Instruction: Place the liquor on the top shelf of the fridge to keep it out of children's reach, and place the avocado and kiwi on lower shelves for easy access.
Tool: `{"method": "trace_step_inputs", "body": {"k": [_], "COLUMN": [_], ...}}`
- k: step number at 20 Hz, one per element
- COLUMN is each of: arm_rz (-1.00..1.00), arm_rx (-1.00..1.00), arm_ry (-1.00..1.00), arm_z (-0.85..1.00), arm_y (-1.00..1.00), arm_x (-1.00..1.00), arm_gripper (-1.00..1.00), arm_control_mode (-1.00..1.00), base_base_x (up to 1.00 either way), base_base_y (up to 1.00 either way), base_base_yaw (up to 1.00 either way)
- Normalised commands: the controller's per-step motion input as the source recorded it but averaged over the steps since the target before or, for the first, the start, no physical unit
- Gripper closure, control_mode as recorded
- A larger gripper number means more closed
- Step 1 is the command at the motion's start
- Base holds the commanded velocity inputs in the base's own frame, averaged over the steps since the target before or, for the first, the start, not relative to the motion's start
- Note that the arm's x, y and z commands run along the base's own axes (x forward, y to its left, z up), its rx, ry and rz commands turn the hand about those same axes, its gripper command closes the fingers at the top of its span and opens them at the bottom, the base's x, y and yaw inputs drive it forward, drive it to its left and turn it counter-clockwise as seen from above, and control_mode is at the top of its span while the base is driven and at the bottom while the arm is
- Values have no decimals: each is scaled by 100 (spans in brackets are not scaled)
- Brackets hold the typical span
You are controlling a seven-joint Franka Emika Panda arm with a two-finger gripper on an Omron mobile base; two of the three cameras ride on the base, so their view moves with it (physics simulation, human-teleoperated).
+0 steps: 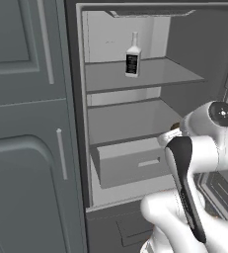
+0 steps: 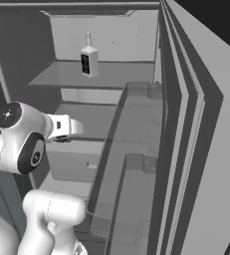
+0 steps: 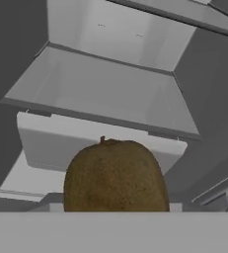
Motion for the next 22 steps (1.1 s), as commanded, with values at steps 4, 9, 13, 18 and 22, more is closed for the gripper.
{"method": "trace_step_inputs", "body": {"k": [4, 9, 13, 18, 22], "arm_rz": [0, 0, 0, -4, -5], "arm_rx": [3, 5, 12, 16, 8], "arm_ry": [0, 0, 0, 1, 4], "arm_z": [-52, -36, -8, -4, -5], "arm_y": [1, 1, 1, 0, 4], "arm_x": [52, 61, 71, 77, 65], "arm_gripper": [100, 100, 100, 100, 100], "arm_control_mode": [-100, -100, -100, -100, -100], "base_base_x": [0, 0, 0, 0, 0], "base_base_y": [0, 0, 0, 0, 0], "base_base_yaw": [0, 0, 0, 0, 0]}}
